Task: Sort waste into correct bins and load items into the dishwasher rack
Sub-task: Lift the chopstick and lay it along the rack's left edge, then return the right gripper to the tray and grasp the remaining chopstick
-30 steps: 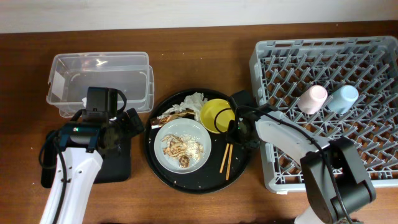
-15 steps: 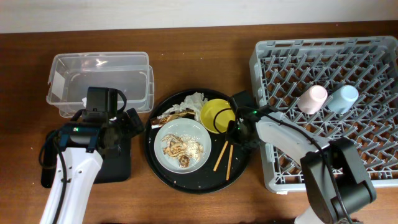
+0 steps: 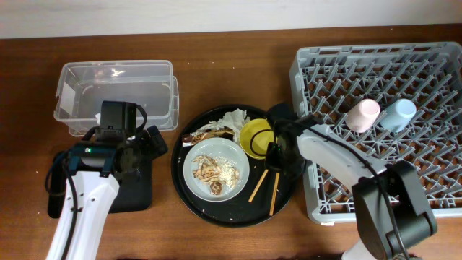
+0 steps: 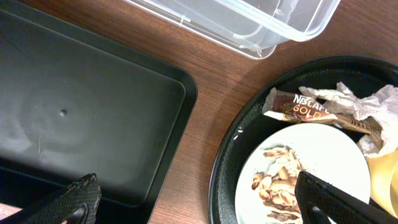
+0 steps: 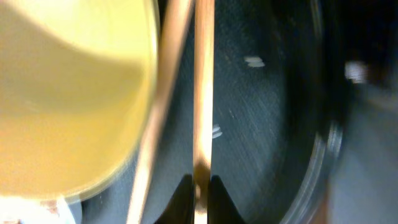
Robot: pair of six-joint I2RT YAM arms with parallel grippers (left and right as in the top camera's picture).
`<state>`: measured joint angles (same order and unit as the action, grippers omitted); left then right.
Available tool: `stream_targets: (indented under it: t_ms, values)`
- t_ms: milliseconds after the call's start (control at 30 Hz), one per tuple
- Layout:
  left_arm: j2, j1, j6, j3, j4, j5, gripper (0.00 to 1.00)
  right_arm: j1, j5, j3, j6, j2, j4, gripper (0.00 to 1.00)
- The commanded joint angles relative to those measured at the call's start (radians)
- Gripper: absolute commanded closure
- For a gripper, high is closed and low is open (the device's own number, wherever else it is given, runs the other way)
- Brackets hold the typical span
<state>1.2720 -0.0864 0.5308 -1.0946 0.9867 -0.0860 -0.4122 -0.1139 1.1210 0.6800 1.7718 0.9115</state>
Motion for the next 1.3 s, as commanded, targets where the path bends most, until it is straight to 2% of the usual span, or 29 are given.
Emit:
stream_targets:
  t_ms: [0, 133, 233, 333, 433, 733, 767, 900, 933, 1033, 1267]
  values:
    - [-0.006, 0.004, -0.008, -0.015, 0.002, -0.001, 0.01, 0.049, 0.018, 0.150, -0.097, -0.056, 0.135, 0.96]
    - [-0.006, 0.004, -0.008, -0.015, 0.002, -0.001, 0.01, 0.113, 0.001, 0.330, -0.256, -0.060, 0.341, 0.96]
    - [-0.006, 0.004, -0.008, -0.015, 0.002, -0.001, 0.01, 0.206, 0.001, 0.503, -0.398, -0.060, 0.417, 0.96]
    - [-0.006, 0.004, -0.008, -0.015, 0.002, -0.001, 0.01, 0.298, 0.001, 0.597, -0.533, -0.060, 0.399, 0.96]
    - [-0.006, 0.004, -0.008, -0.015, 0.002, -0.001, 0.00, 0.375, 0.001, 0.602, -0.681, -0.052, 0.316, 0.96]
    - [-0.006, 0.004, -0.008, -0.015, 0.002, -0.001, 0.01, 0.406, -0.050, 0.597, -0.725, 0.057, 0.157, 0.95]
    - [-0.006, 0.004, -0.008, -0.015, 0.002, -0.001, 0.01, 0.406, -0.053, 0.597, -0.725, 0.068, 0.157, 0.89]
    - [-0.006, 0.004, -0.008, -0.015, 0.002, -0.001, 0.01, 0.406, -0.062, 0.596, -0.724, 0.085, 0.169, 0.30]
    - [-0.006, 0.004, -0.008, -0.015, 0.002, -0.001, 0.01, 0.406, -0.087, 0.597, -0.724, 0.084, 0.179, 0.19]
    - [-0.006, 0.004, -0.008, -0.015, 0.002, -0.001, 0.01, 0.406, -0.123, 0.598, -0.682, 0.082, 0.219, 0.16]
    - [-0.006, 0.004, -0.008, -0.015, 0.002, -0.001, 0.01, 0.328, -0.187, 0.598, -0.478, 0.016, 0.403, 0.20]
